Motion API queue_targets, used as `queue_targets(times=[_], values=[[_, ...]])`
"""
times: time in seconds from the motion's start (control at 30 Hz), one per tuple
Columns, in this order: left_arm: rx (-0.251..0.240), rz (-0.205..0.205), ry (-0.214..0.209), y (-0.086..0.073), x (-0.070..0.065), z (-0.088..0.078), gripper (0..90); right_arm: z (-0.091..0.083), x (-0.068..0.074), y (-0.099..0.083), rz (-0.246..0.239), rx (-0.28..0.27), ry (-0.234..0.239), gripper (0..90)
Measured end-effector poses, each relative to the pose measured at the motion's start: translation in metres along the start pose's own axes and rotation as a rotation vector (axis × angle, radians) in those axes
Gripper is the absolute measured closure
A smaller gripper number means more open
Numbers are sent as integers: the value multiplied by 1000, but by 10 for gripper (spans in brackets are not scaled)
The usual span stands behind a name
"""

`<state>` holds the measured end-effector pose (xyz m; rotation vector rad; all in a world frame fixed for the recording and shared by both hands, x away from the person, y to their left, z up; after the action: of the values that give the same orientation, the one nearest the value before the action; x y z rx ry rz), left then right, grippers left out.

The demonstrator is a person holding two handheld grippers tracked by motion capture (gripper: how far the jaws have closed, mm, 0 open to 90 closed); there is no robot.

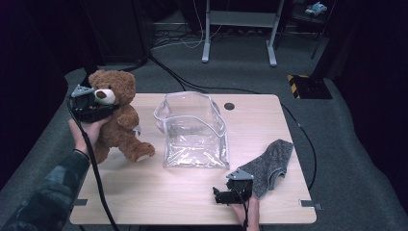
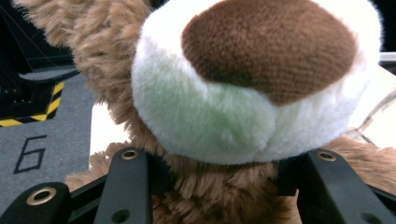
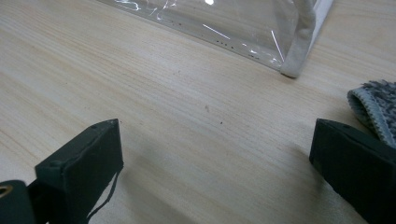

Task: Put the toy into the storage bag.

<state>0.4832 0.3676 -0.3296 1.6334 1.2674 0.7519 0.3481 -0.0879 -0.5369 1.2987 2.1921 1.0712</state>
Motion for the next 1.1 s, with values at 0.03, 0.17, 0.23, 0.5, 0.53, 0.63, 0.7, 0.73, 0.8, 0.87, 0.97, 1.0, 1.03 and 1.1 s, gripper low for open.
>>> queue_targets(times=[0.03, 0.17, 0.23, 0.5, 0.53, 0.63, 0.7, 0.73, 0.8, 0.87, 0.97, 1.0, 1.03, 1.1], values=[[-8, 4, 3, 5, 0, 2, 529, 0, 0, 0, -2, 0, 0, 20], [-18, 11, 10, 13, -2, 6, 530, 0, 0, 0, -1, -1, -3, 20], [-30, 19, 17, 18, -3, 8, 529, 0, 0, 0, 1, -1, -3, 20], [-58, 30, 48, 39, -4, 15, 530, 0, 0, 0, -6, 1, -6, 20], [-67, 31, 48, 42, -4, 16, 530, 0, 0, 0, -6, 1, -6, 20], [-84, 37, 54, 54, -7, 19, 530, 1, 1, 0, -4, 3, -9, 20], [-91, 45, 57, 59, -9, 19, 529, 1, 1, 0, -7, 4, -7, 20], [-96, 46, 59, 62, -10, 20, 529, 1, 1, 0, -7, 4, -7, 20], [-102, 53, 63, 67, -11, 20, 529, 1, 1, 0, -11, 3, -7, 20], [-107, 61, 68, 73, -13, 19, 529, 1, 1, 0, -11, 2, -7, 20], [-127, 75, 82, 83, -16, 16, 529, 1, 1, 0, -19, 5, -5, 20], [-127, 81, 86, 85, -16, 16, 529, 1, 0, 0, -22, 2, -6, 20], [-133, 80, 90, 88, -17, 15, 529, 1, 0, 0, -22, 0, -7, 20], [-140, 79, 97, 93, -17, 14, 529, 1, 0, 0, -22, 2, -5, 20]])
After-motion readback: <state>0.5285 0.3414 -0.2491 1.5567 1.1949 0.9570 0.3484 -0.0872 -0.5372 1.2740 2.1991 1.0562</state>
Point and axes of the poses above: each handheld gripper's, and its own axes: z roughly forward along the jaws, y roughly out of its top, x roughly to its left, the point moved 1 cm from there along z, roughly forward along the jaws, and after that the axes turned 3 degrees about -x, right-handed, at the moved point
